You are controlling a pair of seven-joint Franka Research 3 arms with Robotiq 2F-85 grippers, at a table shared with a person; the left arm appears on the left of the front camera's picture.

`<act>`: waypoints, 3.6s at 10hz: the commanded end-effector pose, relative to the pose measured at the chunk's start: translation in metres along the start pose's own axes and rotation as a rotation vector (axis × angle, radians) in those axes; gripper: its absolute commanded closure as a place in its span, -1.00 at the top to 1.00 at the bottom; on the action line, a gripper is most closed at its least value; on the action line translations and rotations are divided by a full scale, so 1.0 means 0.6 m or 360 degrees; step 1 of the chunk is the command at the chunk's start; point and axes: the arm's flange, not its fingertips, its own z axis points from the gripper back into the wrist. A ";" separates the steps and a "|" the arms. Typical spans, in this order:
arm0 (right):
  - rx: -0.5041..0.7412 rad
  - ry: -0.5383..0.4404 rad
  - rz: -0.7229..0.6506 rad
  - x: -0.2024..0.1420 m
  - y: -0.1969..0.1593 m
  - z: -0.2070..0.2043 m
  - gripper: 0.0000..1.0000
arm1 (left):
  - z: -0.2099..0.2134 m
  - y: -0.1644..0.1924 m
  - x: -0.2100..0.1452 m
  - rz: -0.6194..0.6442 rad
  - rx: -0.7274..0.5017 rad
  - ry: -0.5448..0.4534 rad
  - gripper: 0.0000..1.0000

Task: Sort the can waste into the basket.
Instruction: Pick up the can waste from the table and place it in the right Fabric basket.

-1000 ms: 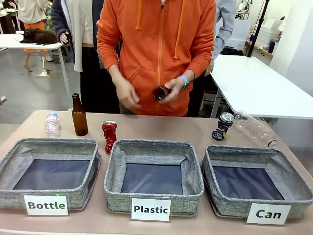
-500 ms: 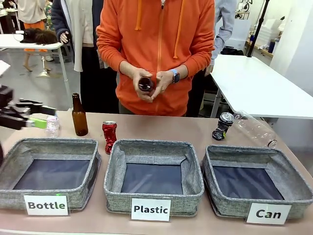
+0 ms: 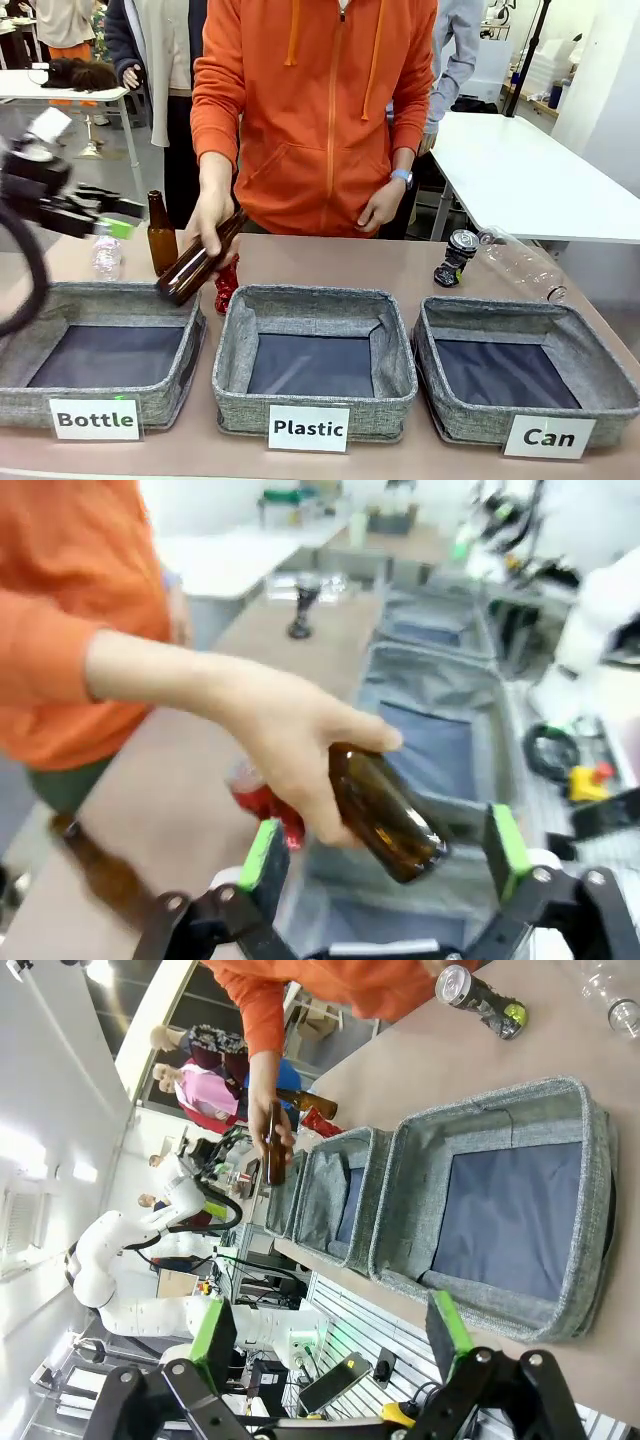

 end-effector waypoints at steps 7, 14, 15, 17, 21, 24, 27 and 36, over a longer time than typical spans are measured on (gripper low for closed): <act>0.0033 -0.0024 0.0048 0.006 0.002 0.002 1.00 | 0.499 -0.259 -0.179 0.0157 0.0462 -0.0492 1.00; 0.0033 -0.0024 0.0048 0.006 0.002 0.002 1.00 | 0.274 -0.156 -0.051 0.0086 0.0505 -0.0016 1.00; 0.0033 -0.0024 0.0048 0.006 0.002 0.002 1.00 | 0.231 -0.138 -0.037 0.0096 0.0571 0.0125 1.00; 0.0033 -0.0024 0.0048 0.006 0.002 0.002 1.00 | 0.129 -0.102 -0.022 0.0098 0.0472 0.0303 1.00; 0.0033 -0.0024 0.0048 0.006 0.002 0.002 1.00 | -0.064 -0.052 -0.015 0.0047 0.0148 0.0416 1.00; 0.0033 -0.0024 0.0048 0.006 0.002 0.002 1.00 | -0.139 -0.035 0.001 -0.0017 0.0018 0.0321 1.00; 0.0033 -0.0024 0.0048 0.006 0.002 0.002 1.00 | -0.146 -0.029 0.011 -0.0013 0.0070 0.0262 1.00; 0.0033 -0.0024 0.0048 0.006 0.002 0.002 1.00 | -0.244 0.093 -0.024 0.0159 0.0309 0.0473 1.00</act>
